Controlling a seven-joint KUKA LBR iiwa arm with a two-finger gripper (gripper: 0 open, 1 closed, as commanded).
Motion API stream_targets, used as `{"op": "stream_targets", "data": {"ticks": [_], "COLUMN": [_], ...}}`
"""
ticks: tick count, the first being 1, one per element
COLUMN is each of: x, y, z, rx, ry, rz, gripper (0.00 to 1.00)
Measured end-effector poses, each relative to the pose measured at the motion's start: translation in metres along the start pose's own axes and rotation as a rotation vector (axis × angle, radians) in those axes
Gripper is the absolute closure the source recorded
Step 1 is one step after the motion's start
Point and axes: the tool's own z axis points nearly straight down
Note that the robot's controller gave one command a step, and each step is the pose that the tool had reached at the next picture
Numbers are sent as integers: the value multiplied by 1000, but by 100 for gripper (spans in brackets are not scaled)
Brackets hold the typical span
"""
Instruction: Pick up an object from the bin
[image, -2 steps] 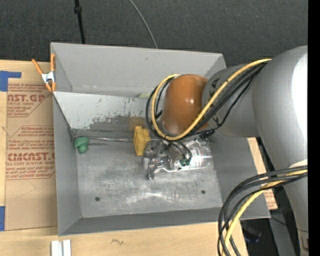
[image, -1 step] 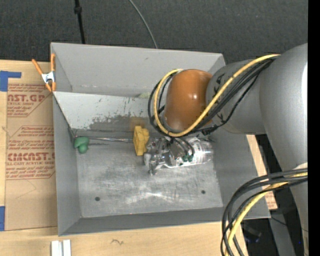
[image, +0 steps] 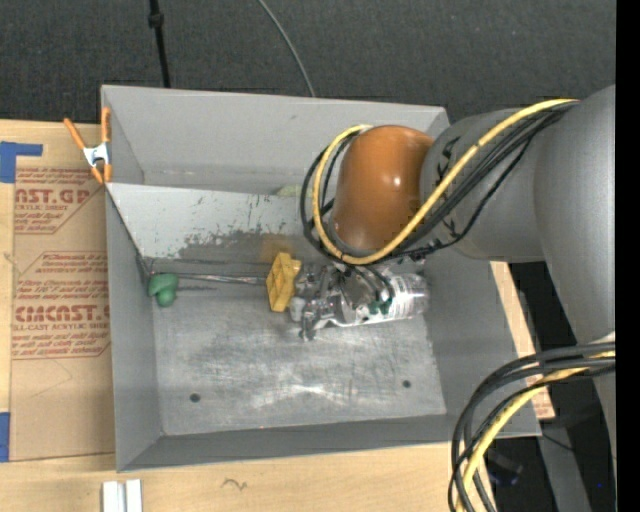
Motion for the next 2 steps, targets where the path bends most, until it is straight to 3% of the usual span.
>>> {"op": "stream_targets", "data": {"ticks": [2], "x": [-2], "y": [0], "z": [-26], "rx": [2], "ry": [-11], "rz": [-1], "gripper": [100]}}
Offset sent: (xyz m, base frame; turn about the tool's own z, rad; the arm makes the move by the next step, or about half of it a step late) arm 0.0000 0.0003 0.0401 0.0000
